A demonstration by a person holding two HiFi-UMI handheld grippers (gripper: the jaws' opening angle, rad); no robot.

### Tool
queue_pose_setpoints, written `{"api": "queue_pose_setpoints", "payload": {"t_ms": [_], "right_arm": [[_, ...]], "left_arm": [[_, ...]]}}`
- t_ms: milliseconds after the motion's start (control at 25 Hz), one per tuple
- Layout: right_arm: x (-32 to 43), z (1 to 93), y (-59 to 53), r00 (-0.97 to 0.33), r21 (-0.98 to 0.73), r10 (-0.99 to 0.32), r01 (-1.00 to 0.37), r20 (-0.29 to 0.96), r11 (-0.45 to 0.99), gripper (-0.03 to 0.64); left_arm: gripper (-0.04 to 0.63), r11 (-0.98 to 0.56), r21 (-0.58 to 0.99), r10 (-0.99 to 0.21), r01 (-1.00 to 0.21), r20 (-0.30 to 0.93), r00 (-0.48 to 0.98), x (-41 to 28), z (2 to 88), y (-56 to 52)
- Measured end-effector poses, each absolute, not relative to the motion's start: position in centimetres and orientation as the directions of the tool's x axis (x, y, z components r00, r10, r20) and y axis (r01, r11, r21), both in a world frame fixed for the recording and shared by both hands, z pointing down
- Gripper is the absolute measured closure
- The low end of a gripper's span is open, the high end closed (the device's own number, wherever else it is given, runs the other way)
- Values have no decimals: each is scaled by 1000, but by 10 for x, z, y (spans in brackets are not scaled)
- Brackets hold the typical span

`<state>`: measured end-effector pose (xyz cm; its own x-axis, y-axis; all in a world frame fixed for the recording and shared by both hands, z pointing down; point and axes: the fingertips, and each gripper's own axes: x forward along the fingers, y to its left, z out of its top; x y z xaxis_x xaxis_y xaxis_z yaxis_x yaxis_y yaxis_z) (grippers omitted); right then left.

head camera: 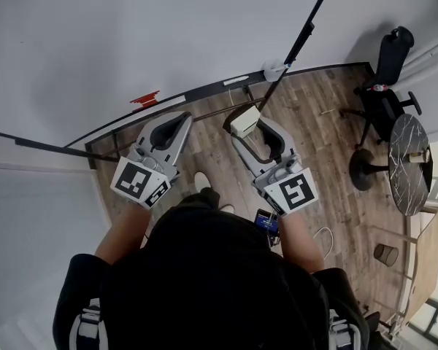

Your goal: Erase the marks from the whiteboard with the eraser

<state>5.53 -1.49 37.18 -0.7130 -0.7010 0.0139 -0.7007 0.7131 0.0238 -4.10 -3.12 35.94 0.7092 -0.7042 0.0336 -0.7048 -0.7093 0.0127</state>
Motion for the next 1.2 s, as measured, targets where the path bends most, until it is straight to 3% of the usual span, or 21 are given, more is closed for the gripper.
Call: {"api": "queue_pose_setpoints", "payload": {"t_ms": [360,720,960,1200], "right_arm": [[4,365,-111,-742,131,-667,-656,64,743,391],[5,352,-177,-760,187,-646,-626,69,757,393],[17,317,-220,-776,402,-610,-514,158,758,393],[20,255,-250,-762,596,-627,-430,163,678,393]], "left_arm": [[589,-693,0,-721,-721,-23,693,-82,347,-124],[589,-644,9,-765,-765,-18,644,-88,344,-178],[589,-550,-12,-834,-835,-22,551,-77,323,-200],[589,-448,-52,-892,-892,-36,450,-73,297,-212]]}}
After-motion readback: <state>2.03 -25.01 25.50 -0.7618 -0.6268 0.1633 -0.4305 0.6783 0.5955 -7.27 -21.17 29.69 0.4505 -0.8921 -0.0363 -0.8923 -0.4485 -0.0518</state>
